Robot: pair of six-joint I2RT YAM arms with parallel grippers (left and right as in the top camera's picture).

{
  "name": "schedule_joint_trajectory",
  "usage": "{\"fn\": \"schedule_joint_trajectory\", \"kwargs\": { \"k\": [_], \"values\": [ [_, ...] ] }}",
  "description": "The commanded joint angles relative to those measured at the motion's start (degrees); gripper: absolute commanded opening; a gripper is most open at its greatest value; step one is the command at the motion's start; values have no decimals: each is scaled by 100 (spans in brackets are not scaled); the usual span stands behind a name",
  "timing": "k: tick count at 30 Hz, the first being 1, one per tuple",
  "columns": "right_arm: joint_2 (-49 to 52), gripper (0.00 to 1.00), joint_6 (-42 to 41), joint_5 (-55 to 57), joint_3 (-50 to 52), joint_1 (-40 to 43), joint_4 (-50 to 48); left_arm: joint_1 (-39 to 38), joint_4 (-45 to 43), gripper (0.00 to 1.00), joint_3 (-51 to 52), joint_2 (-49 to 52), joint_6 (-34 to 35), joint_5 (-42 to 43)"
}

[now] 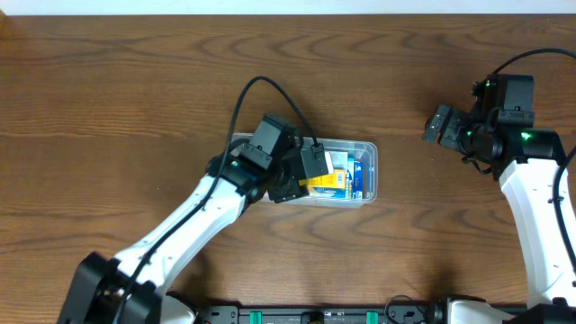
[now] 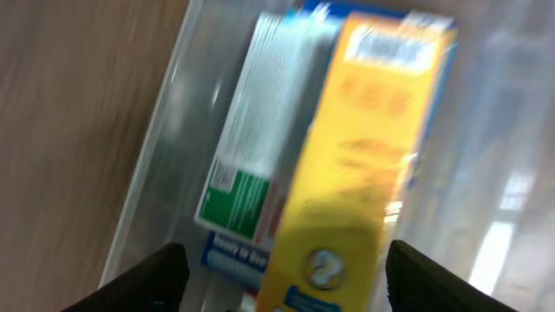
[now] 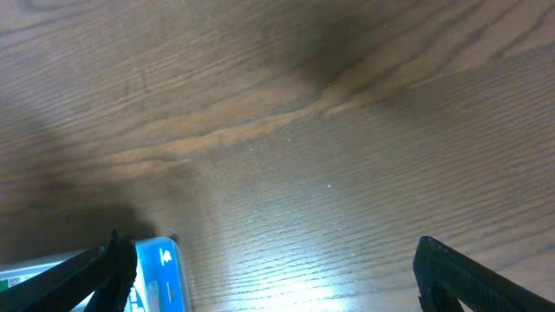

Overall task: Pack container
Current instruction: 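Carry the yellow-blue box over the container with the left gripper, then lower the yellow-blue box into the container and release it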

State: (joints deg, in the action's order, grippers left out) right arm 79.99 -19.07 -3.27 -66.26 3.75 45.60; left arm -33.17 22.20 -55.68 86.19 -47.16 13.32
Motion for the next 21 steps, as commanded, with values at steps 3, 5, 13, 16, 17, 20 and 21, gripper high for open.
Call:
{"fn": "schedule_joint_trajectory", "kwargs": {
  "k": [3,5,13,16,17,20,21],
  "values": [
    [-13,99,-61,-39,-15,33,11,85,-295,74,-13,37,833,-890],
    [-13,99,-61,-39,-15,31,11,111,-404,74,-17,-44,1185,-887],
    [-13,99,-63,-39,-15,31,9,164,-472,73,-17,-798,2361,-894],
    [-13,99,-61,-39,-15,31,11,273,-170,53,-17,-988,3165,-953],
    [-13,99,-63,-42,-15,31,11,317,-35,49,-15,-990,3414,-1060],
    [-13,99,-61,-42,-15,31,11,417,271,37,-15,-894,3768,-1305],
    [-13,99,-61,-42,-15,31,11,435,328,35,-15,-850,3775,-1342]
  ]
}}
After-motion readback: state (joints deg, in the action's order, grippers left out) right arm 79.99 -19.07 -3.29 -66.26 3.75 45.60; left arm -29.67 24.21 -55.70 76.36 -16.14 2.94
